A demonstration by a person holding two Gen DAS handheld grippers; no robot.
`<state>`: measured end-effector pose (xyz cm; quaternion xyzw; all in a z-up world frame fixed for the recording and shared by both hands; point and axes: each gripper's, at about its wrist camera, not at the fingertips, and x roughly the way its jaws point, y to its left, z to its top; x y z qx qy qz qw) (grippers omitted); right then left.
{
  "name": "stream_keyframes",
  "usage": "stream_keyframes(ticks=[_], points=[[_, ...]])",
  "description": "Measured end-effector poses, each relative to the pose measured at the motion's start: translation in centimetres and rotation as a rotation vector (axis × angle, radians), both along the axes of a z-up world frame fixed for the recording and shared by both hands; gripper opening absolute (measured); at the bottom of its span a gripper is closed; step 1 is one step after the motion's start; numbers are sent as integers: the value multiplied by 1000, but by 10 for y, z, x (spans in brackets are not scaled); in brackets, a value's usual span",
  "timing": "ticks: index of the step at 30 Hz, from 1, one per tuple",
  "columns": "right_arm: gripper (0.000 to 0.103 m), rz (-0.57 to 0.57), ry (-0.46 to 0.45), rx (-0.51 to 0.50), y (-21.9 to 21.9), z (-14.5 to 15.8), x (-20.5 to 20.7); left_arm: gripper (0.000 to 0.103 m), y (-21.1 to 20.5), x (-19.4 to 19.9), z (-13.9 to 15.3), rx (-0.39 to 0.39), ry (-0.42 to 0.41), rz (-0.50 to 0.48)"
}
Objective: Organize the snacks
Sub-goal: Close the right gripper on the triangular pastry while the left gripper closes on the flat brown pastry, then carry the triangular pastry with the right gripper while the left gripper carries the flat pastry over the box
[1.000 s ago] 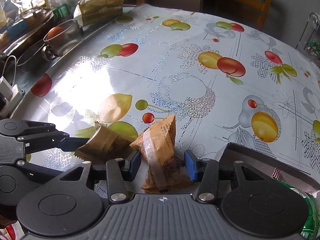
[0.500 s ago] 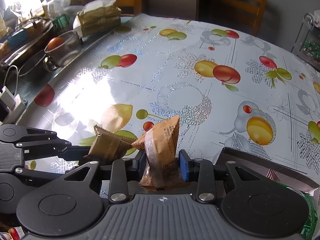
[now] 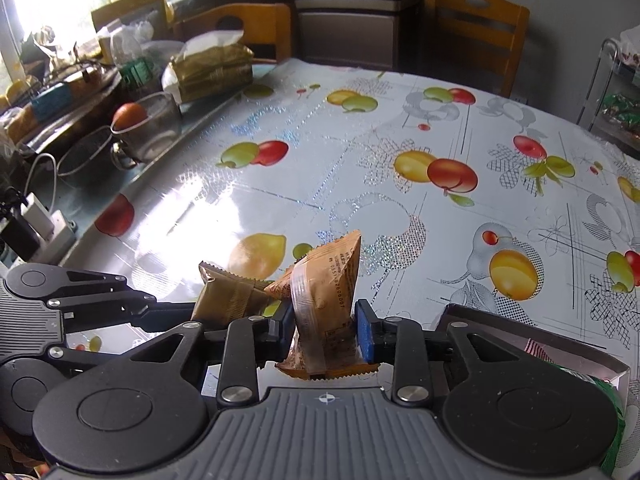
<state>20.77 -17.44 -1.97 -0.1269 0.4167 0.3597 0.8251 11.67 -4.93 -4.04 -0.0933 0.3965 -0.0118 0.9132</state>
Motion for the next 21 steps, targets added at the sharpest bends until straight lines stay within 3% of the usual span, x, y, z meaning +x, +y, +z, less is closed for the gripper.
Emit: stream_keyframes(ticks=[21], points=[[33, -52, -58, 103, -44, 37, -40, 23, -24, -38, 33, 59, -57, -4]])
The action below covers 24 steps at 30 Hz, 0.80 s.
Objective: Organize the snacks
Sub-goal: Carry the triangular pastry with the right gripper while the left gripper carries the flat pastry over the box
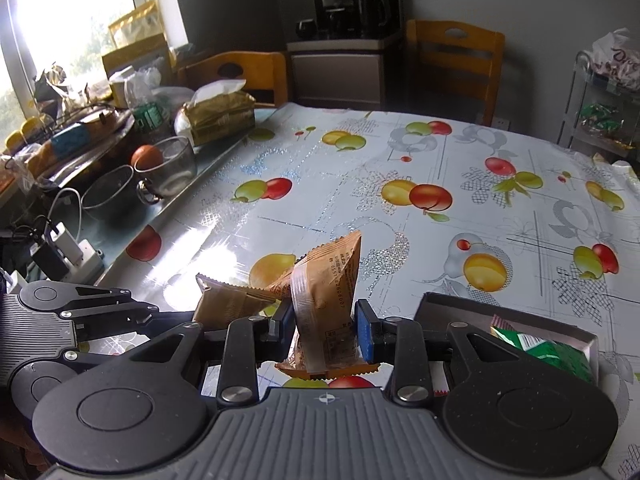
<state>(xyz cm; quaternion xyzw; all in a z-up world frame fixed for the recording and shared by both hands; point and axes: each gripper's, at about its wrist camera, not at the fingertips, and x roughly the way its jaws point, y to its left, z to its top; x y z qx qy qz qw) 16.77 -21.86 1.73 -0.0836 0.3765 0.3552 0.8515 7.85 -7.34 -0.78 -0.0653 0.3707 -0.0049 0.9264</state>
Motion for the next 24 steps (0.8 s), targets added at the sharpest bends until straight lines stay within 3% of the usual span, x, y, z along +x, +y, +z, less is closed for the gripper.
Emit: stream_keyframes(ticks=[24], points=[[33, -142, -38, 52, -77, 16, -27, 23, -55, -7, 21, 31, -44, -122]])
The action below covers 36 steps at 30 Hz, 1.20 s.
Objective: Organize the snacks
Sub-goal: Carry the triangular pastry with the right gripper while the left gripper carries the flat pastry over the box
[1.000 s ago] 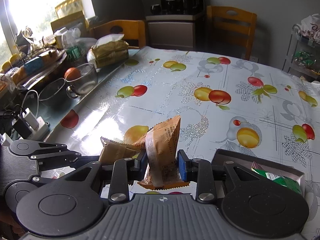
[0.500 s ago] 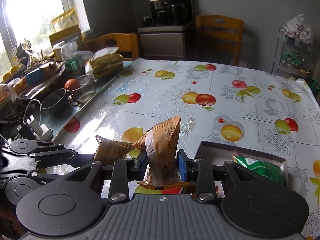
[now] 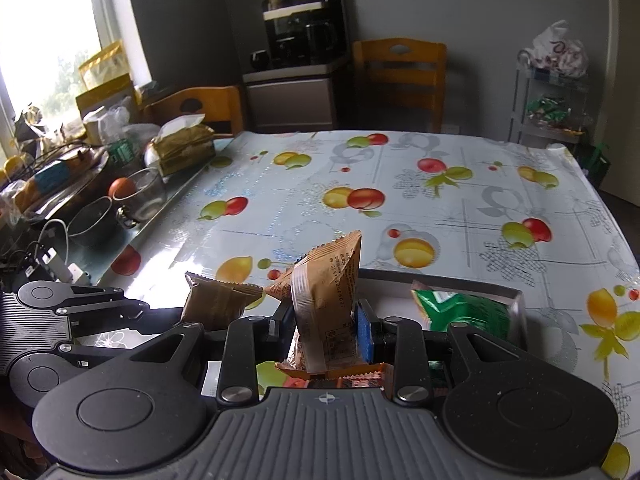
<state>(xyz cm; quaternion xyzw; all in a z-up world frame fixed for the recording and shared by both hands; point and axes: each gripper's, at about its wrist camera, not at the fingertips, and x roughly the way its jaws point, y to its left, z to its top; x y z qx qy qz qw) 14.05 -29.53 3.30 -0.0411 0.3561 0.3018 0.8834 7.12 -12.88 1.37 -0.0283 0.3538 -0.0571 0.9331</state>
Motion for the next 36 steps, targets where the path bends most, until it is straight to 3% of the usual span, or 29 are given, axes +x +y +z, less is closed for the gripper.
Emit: stream_keyframes(ticks=[36], points=[[33, -214, -2, 34, -78, -2, -9, 23, -67, 26, 2, 6, -11, -226]])
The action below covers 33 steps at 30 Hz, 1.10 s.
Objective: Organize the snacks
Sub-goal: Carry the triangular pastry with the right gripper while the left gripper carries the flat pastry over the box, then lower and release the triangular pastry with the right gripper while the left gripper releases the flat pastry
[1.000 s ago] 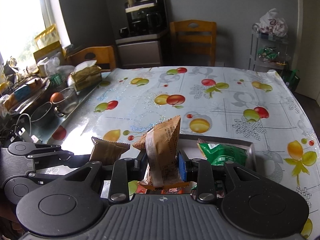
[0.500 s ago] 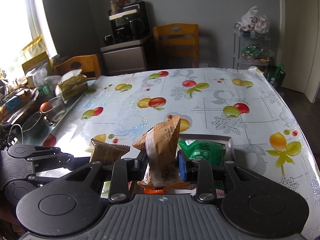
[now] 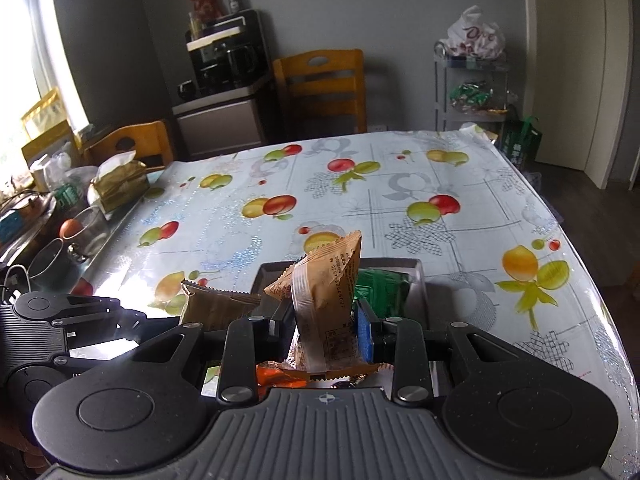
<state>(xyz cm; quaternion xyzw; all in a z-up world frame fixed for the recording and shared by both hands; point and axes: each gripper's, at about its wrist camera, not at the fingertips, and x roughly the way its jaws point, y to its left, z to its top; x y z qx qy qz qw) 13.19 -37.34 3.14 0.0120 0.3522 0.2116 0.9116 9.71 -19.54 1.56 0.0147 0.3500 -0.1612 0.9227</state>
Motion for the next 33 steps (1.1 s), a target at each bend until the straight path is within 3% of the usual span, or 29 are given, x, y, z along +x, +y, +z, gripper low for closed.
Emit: stream_keyframes(ticks=[33], points=[[33, -115, 92, -36, -40, -30, -4, 23, -39, 17, -27, -5, 101, -140]])
